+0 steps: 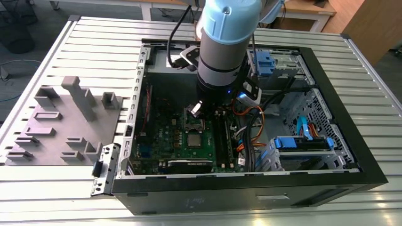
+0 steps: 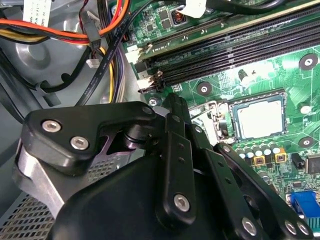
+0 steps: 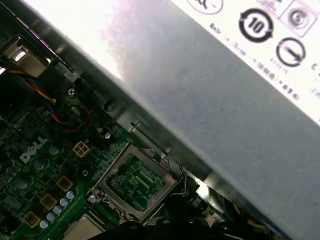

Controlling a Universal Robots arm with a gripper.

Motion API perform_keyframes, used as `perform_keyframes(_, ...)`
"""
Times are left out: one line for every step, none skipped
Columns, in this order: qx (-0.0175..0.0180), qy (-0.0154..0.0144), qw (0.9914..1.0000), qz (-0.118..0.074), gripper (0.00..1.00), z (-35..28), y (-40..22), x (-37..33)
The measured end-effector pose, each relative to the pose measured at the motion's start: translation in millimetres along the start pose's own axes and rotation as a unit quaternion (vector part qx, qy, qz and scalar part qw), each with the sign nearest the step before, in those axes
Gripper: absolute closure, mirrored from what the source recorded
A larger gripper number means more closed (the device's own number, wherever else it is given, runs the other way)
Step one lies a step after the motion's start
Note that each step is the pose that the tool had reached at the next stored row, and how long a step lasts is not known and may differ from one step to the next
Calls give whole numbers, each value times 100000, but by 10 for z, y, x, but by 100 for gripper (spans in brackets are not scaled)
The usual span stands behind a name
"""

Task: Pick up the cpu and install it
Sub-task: 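Close the cpu cover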

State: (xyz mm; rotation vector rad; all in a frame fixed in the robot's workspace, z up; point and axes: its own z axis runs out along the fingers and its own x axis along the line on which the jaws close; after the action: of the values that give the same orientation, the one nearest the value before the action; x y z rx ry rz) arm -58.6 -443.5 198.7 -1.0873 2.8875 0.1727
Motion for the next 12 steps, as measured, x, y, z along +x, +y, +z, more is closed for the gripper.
perform_keyframes(0, 0, 100000, 1, 89, 3, 8, 9)
perform_keyframes(18, -15, 100000, -5, 89, 6, 15, 19)
perform_keyframes(29, -19, 100000, -13, 89, 6, 19, 24)
perform_keyframes(33, -16, 100000, -12, 89, 6, 20, 25)
perform_keyframes(31, -13, 100000, -12, 89, 6, 20, 25)
perform_keyframes(28, -17, 100000, -11, 89, 6, 21, 25)
perform_keyframes(23, -23, 100000, -4, 89, 1, 21, 25)
perform_keyframes(7, -54, 100000, -4, 89, -8, 23, 24)
perform_keyframes(-10, -80, 100000, -2, 89, -21, 25, 22)
perform_keyframes(3, -47, 100000, 1, 89, -40, 26, 21)
perform_keyframes(23, -23, 100000, 2, 89, -62, 27, 20)
perform_keyframes(21, -30, 100000, 3, 89, -80, 29, 18)
